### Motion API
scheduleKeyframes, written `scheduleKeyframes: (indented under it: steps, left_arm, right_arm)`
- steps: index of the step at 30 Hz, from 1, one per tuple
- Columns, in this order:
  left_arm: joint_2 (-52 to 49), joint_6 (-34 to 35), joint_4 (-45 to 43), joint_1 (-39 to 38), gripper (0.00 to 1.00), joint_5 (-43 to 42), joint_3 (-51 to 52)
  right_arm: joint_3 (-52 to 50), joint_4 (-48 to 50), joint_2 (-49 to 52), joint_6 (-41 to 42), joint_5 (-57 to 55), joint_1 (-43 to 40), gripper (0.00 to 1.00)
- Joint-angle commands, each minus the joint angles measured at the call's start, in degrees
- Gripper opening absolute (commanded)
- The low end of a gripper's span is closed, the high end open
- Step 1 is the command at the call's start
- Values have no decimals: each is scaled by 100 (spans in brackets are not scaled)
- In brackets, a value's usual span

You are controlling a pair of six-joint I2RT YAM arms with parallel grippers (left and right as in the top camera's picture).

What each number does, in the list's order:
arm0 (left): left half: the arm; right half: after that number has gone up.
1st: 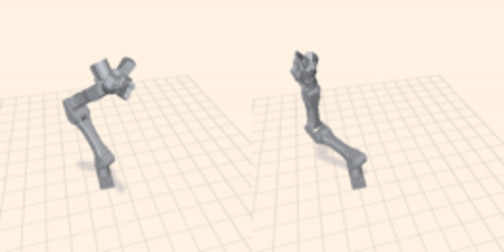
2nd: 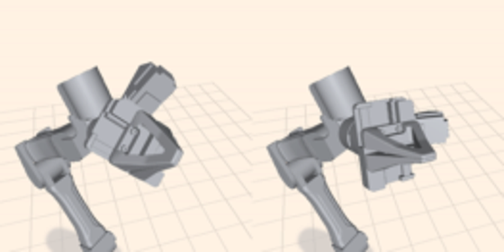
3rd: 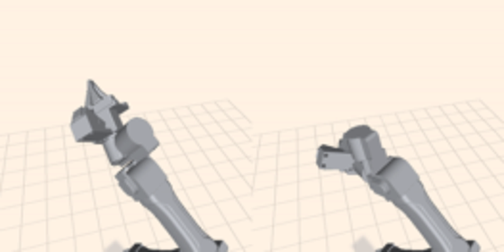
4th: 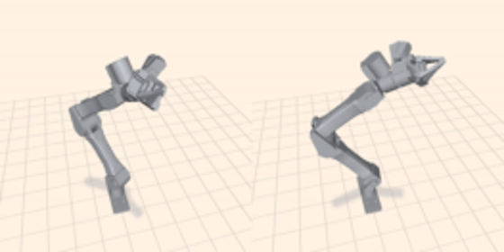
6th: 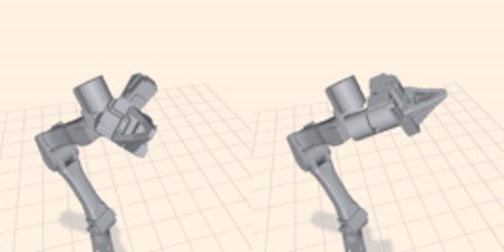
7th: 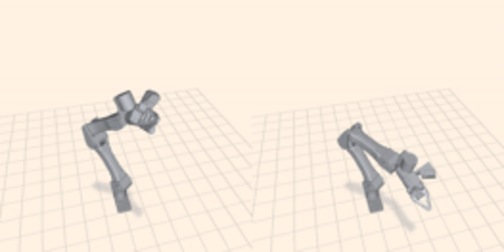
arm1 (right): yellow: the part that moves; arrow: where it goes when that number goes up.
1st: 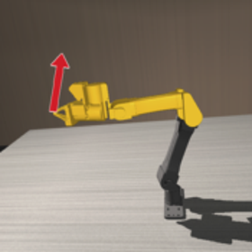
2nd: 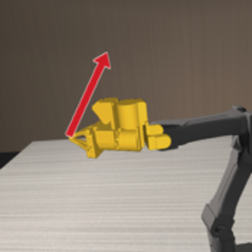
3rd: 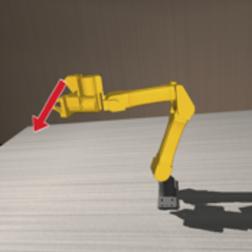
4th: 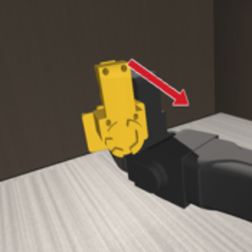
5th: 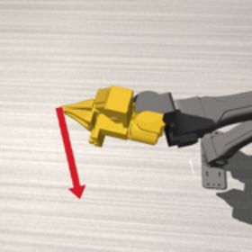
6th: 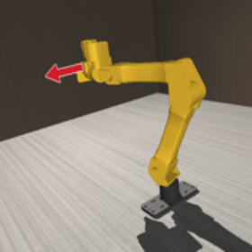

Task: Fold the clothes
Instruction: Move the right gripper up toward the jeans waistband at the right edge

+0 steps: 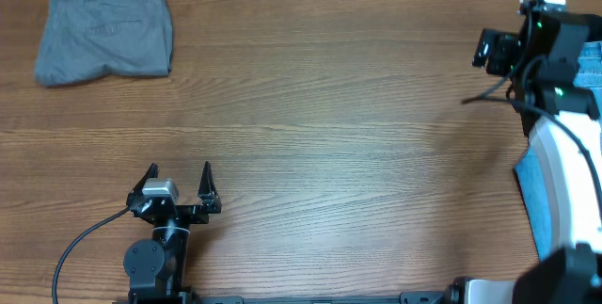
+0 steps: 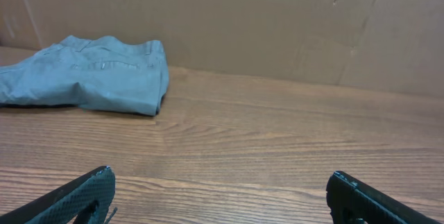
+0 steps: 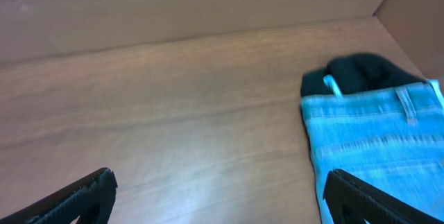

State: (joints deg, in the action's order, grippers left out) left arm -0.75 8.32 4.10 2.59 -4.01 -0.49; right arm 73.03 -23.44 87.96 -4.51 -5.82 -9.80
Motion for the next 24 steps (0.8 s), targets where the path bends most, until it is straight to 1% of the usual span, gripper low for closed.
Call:
scheduleKeyframes:
  steps: [1, 4, 8, 12, 14, 18, 24]
  left_arm:
    - [50, -151, 9, -48, 100, 42, 22]
    - [50, -151, 9, -48, 100, 42, 22]
    - [50, -151, 9, -48, 100, 42, 22]
    - [50, -151, 9, -48, 100, 42, 22]
    - [50, -151, 9, -48, 100, 42, 22]
    - [50, -151, 9, -48, 100, 42, 22]
    - [50, -151, 9, -48, 100, 42, 22]
  right_arm:
    - [254, 527, 542, -105, -186, -273, 100]
    - [415, 651, 1113, -315, -304, -529, 100]
    - [1095, 66, 2105, -326, -358, -890, 100]
    - [1604, -144, 2710, -514, -365, -988, 100]
    - [1731, -131, 2907, -649, -444, -988, 100]
    - [1843, -63, 3228, -647, -704, -1001, 100]
    - [1843, 7, 3348, -640, -723, -1021, 100]
